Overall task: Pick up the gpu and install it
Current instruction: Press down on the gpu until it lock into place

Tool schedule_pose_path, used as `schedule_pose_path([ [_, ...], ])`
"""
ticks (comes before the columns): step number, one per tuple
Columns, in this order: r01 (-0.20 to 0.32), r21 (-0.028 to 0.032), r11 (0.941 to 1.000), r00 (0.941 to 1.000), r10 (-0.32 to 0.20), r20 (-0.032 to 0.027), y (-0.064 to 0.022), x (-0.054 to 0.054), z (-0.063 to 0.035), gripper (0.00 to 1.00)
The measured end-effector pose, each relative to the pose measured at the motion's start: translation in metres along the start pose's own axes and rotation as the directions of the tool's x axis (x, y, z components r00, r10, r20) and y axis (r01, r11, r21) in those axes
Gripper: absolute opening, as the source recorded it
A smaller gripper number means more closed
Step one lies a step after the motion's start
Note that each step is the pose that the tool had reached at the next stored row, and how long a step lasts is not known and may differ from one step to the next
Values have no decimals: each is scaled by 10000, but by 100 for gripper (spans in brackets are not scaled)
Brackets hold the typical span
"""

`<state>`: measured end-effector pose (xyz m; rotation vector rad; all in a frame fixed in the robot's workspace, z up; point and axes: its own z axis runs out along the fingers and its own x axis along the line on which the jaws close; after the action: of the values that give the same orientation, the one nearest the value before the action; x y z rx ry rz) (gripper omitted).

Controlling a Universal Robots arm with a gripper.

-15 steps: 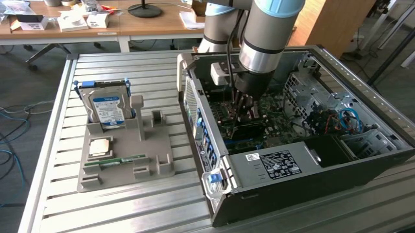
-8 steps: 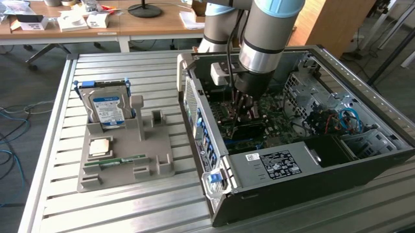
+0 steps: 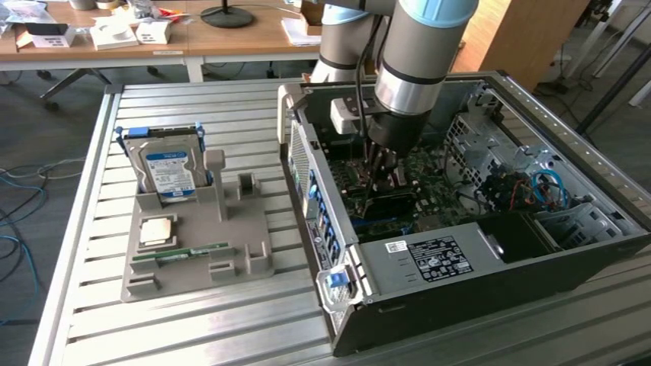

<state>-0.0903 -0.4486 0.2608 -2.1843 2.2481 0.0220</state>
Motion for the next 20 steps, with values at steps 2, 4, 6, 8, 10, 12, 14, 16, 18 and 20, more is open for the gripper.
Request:
schedule_pose_path([
  [2,0,8,10000,10000,0,7,0,-1,-23,11],
  [4,0,-4,10000,10000,0,-15,1,0,-64,11],
  [6,1,-6,10000,10000,-1,-18,1,0,-89,11],
  [8,1,-6,10000,10000,-1,-19,1,0,-106,11],
  [10,1,-6,10000,10000,-1,-19,1,0,-123,11],
  [12,1,-6,10000,10000,-1,-19,1,-1,-143,11],
  [14,1,-7,10000,10000,-1,-20,1,-1,-164,11],
  [16,1,-6,10000,10000,-1,-20,1,-1,-188,11],
  [18,1,-7,10000,10000,-1,-20,2,-2,-223,11],
  [20,1,-6,10000,10000,-1,-19,2,-2,-255,11],
])
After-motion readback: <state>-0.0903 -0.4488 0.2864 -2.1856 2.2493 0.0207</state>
